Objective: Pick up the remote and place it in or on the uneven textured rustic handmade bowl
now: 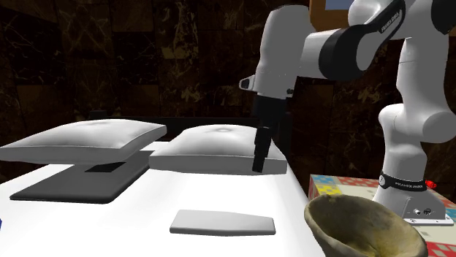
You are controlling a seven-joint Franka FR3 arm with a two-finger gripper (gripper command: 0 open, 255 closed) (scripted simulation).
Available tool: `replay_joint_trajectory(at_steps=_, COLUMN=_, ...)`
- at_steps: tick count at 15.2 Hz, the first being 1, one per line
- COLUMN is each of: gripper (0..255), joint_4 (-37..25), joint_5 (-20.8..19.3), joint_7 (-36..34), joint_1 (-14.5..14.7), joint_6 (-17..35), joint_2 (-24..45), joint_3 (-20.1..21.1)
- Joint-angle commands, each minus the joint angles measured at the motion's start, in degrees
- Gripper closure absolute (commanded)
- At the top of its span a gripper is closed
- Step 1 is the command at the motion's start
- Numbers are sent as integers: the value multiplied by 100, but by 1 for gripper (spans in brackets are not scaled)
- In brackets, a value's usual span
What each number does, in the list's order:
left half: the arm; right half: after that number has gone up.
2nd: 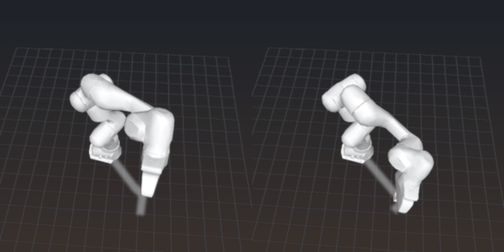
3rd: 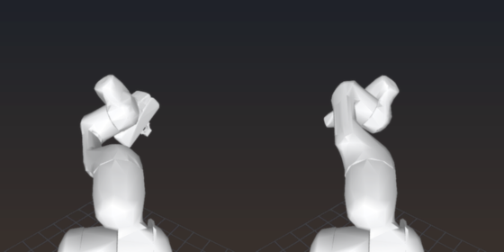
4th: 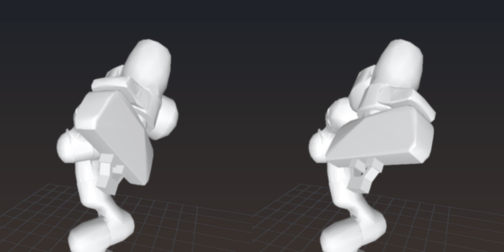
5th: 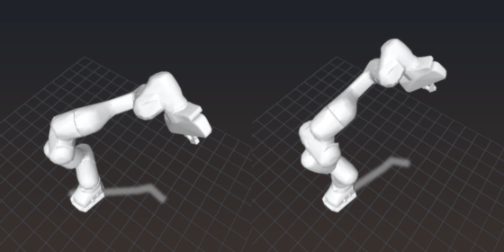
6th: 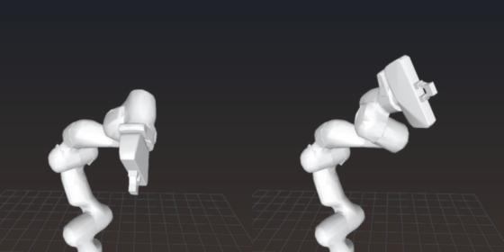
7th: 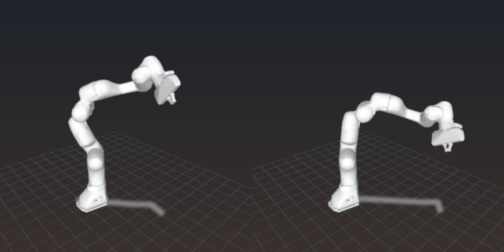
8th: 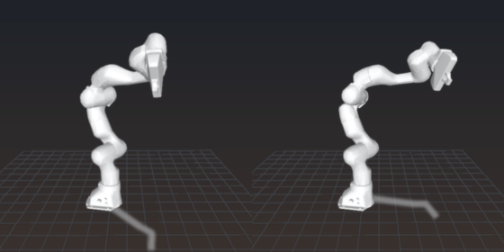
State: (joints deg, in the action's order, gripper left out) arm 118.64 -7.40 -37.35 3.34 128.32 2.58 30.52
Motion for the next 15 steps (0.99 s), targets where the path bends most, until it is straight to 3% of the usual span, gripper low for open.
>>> replay_joint_trajectory(at_steps=1, gripper=0, joint_4=-383, joint_5=-357, joint_7=-354, joint_1=126, joint_6=41, joint_2=521, joint_3=68)
replay_joint_trajectory(at_steps=8, gripper=0, joint_4=-1822, joint_5=-1306, joint_7=-1170, joint_1=850, joint_6=-46, joint_2=2150, joint_3=-78)
replay_joint_trajectory(at_steps=15, gripper=0, joint_4=-1817, joint_5=-1511, joint_7=-1294, joint_1=949, joint_6=251, joint_2=2477, joint_3=-209)
